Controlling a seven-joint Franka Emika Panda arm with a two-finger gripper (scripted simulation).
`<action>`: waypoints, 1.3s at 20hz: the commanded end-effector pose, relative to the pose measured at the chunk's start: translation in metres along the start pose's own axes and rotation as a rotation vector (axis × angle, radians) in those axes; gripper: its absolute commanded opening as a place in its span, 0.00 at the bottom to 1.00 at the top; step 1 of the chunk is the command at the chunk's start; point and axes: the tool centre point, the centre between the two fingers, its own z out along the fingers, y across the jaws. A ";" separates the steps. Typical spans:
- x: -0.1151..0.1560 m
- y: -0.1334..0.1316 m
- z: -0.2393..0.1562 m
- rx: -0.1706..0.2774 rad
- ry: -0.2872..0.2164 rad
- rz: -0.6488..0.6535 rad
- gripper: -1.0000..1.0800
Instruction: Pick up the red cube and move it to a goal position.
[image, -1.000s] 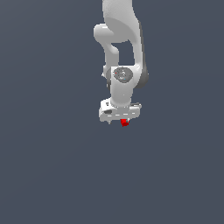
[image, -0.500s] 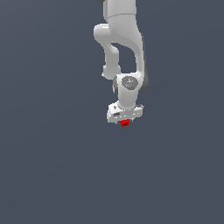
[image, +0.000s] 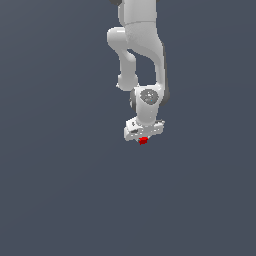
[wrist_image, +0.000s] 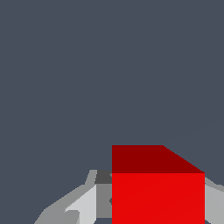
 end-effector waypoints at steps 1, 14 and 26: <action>0.000 0.000 0.000 0.000 0.000 0.000 0.00; 0.009 0.015 -0.007 0.000 0.000 0.000 0.00; 0.056 0.088 -0.043 0.000 0.000 0.000 0.00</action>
